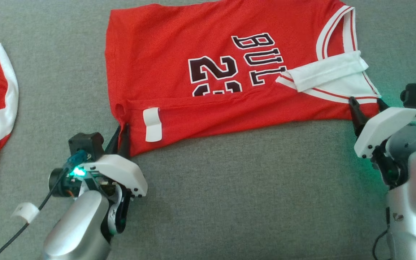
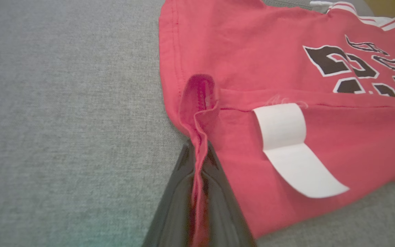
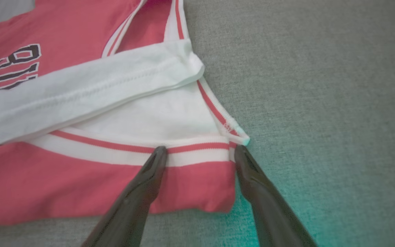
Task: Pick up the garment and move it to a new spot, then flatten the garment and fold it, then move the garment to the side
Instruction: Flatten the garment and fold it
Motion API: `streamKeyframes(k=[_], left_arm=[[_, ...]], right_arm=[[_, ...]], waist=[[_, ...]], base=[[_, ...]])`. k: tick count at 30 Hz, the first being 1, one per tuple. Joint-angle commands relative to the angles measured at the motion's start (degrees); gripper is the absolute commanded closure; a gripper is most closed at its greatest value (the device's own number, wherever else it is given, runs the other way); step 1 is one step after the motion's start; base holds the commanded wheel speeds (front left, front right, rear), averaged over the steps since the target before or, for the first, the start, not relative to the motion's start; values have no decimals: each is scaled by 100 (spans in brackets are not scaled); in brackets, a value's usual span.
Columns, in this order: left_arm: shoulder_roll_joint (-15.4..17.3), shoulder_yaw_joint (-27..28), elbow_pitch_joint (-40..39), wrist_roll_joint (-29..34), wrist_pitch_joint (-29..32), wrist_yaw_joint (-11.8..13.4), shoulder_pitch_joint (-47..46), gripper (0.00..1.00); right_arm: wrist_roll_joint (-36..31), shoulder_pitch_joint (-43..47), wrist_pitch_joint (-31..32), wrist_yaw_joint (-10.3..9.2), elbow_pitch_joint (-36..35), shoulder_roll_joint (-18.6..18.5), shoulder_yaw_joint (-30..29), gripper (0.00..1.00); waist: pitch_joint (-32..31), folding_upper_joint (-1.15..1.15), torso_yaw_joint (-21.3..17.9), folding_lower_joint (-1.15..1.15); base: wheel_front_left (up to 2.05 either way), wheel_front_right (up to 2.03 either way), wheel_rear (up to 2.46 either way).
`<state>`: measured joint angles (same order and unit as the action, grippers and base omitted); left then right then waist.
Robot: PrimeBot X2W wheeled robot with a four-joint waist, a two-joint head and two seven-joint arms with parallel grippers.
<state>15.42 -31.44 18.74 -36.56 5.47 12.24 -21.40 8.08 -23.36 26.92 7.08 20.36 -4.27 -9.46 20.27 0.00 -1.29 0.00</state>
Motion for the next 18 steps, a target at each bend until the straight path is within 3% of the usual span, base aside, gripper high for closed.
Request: streamKeyframes(k=[1, 9, 13, 14, 15, 18], left_arm=[[26, 0, 103, -27, 96, -35, 69, 100], [35, -19, 150, -69, 39, -96, 73, 100], [48, -30, 160, -84, 31, -116, 68, 100], [54, -36, 168, -86, 31, -124, 69, 100], [57, -45, 177, -87, 31, -132, 71, 100], [60, -69, 198, -109, 13, -184, 89, 100]], right_arm=[[-82, -107, 101, 41, -62, 26, 64, 0], [-601, 45, 319, 41, 113, 119, -175, 0], [-498, 38, 317, 41, 305, 132, -140, 0], [-474, 29, 311, 41, 359, 134, -117, 53], [-425, 15, 279, 41, 395, 135, -80, 100], [-228, 8, 142, 41, 422, 137, -40, 100]], waist=[[-14, 0, 20, 0], [-102, 0, 8, 0], [-117, 0, -10, 0], [-123, 0, -14, 0], [-134, 0, -15, 0], [-220, 0, -19, 0]], base=[[0, 0, 0], [0, 0, 0], [0, 0, 0], [0, 0, 0], [0, 0, 0], [0, 0, 0]])
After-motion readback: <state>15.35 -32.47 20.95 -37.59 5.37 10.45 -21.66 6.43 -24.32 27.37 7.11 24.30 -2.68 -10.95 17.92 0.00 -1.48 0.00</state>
